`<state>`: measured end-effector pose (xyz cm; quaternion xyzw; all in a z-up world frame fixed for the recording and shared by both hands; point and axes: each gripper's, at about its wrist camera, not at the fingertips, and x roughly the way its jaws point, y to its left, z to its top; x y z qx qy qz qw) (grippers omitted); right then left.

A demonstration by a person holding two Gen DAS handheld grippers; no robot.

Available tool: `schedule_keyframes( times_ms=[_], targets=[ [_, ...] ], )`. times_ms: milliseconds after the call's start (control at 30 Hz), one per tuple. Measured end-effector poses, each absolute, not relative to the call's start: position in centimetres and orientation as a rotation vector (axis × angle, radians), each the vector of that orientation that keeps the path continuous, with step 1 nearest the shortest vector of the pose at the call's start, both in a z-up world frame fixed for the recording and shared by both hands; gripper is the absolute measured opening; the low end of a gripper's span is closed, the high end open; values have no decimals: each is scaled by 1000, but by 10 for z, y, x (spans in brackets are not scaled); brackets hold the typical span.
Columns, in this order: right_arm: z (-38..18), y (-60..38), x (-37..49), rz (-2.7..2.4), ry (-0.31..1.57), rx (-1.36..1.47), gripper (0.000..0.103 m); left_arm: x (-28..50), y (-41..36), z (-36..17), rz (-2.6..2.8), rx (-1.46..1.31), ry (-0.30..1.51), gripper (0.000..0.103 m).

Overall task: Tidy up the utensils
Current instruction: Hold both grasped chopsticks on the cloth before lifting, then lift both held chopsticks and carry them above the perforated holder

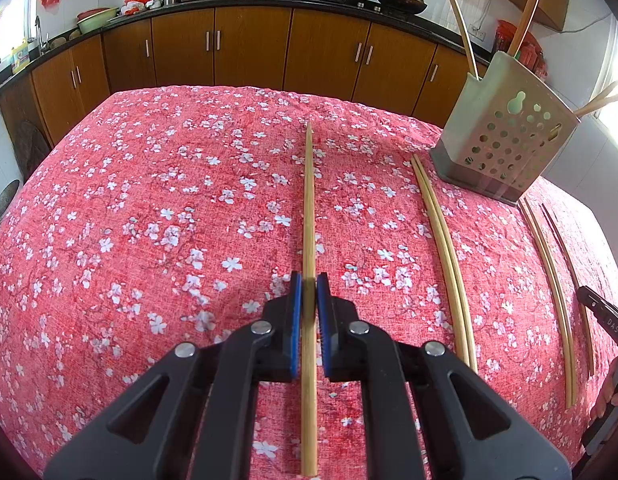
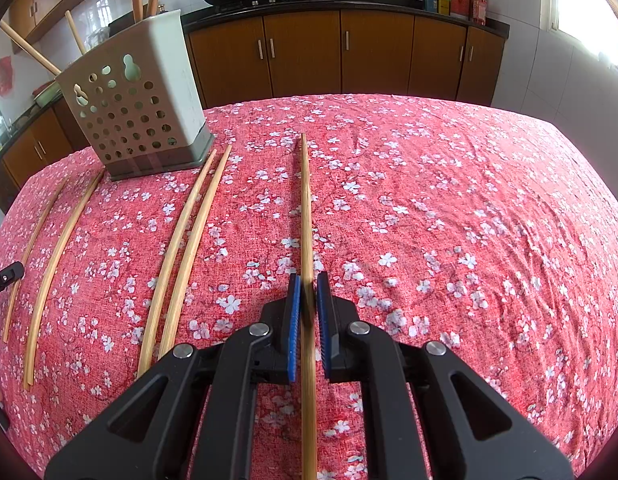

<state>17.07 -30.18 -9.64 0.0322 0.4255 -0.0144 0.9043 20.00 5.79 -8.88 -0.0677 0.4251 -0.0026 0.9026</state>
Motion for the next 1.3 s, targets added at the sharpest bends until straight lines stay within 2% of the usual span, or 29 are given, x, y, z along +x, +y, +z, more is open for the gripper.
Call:
schedule_keyframes(
  times_ms=[1133, 1300],
  targets=[
    [-96, -298, 155, -25, 882, 68, 10, 183, 49, -86, 5, -107, 886, 13],
    [-92, -302, 152, -25, 874, 69, 8, 182, 47, -84, 3, -78, 889, 8]
  ],
)
